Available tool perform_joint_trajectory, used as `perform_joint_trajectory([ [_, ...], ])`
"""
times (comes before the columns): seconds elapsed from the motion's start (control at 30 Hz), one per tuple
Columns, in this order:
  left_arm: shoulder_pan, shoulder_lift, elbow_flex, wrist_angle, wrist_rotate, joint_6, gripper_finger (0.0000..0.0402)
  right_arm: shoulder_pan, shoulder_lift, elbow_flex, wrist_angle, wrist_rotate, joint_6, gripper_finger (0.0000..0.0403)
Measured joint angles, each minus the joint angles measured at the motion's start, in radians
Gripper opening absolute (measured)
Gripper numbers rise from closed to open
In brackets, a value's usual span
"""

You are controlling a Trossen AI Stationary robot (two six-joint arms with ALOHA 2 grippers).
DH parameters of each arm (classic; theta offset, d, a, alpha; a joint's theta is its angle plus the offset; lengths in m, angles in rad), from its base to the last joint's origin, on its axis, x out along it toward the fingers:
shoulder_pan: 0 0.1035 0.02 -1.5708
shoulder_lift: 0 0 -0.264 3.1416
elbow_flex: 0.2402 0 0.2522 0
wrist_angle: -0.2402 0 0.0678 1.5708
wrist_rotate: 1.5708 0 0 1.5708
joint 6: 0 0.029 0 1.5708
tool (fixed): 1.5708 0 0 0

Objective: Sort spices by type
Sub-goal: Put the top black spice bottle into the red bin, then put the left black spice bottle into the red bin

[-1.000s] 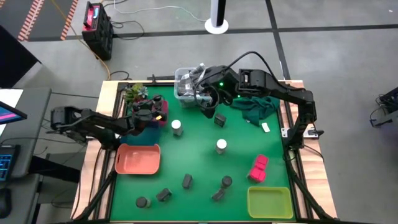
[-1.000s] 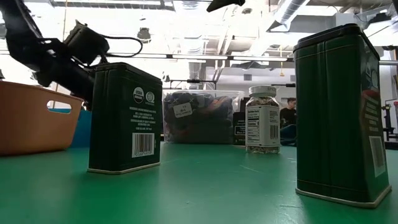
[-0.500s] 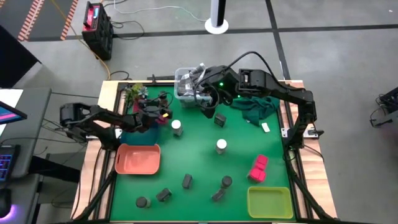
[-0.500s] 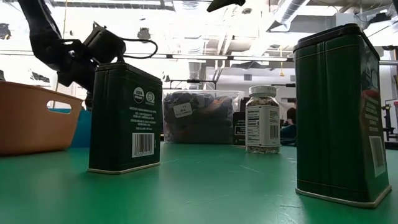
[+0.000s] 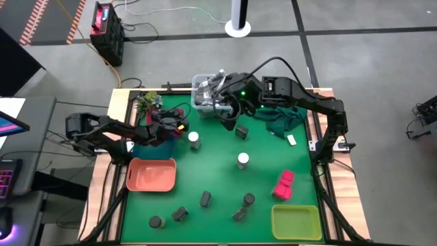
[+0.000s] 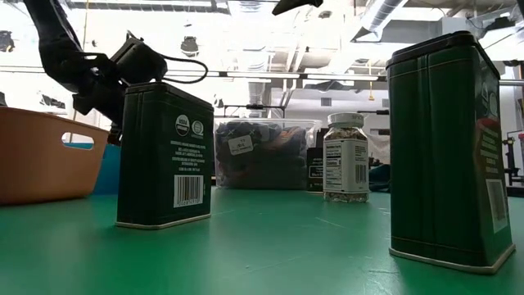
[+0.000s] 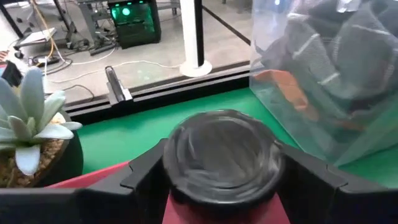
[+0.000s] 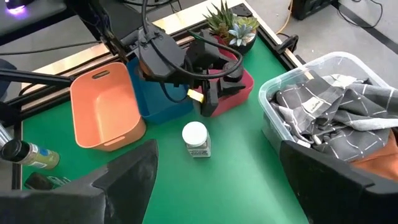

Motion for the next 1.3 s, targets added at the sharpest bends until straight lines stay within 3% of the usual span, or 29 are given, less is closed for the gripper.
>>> perform_joint_trajectory([
  [0.3, -0.028, -0.136, 0.0, -0.049, 0.001, 0.108, 0.0252, 0.0, 0.0, 0.0, 0.0, 0.001, -0.001, 0.036],
  [0.57, -0.087, -0.381, -0.001, -0.17, 0.025, 0.113, 0.027, 0.0, 0.0, 0.0, 0.001, 0.002, -0.017, 0.036],
  [0.63, -0.107, -0.45, -0.001, -0.183, 0.117, 0.135, 0.027, -0.002, 0.0, 0.0, 0.0, 0.003, -0.021, 0.036],
  [0.7, -0.118, -0.504, 0.01, -0.219, 0.295, 0.131, 0.0268, -0.003, 0.0, 0.0, -0.005, 0.003, -0.027, 0.036],
  [0.83, -0.133, -0.528, 0.143, -0.538, 0.574, 0.023, 0.0254, -0.003, 0.0, 0.0, -0.074, 0.001, -0.066, 0.036],
  [0.93, -0.169, -0.477, 0.277, -0.776, 0.616, 0.057, 0.0243, -0.003, 0.0, 0.0, -0.191, 0.001, -0.103, 0.036],
  [1.1, -0.196, -0.4, 0.447, -0.881, 0.629, 0.115, 0.0239, -0.004, -0.008, -0.004, -0.315, 0.031, -0.134, 0.036],
  [1.3, -0.2, -0.292, 0.584, -1.037, 0.772, 0.107, 0.0239, 0.003, -0.116, -0.153, -0.216, 0.038, -0.128, 0.036],
])
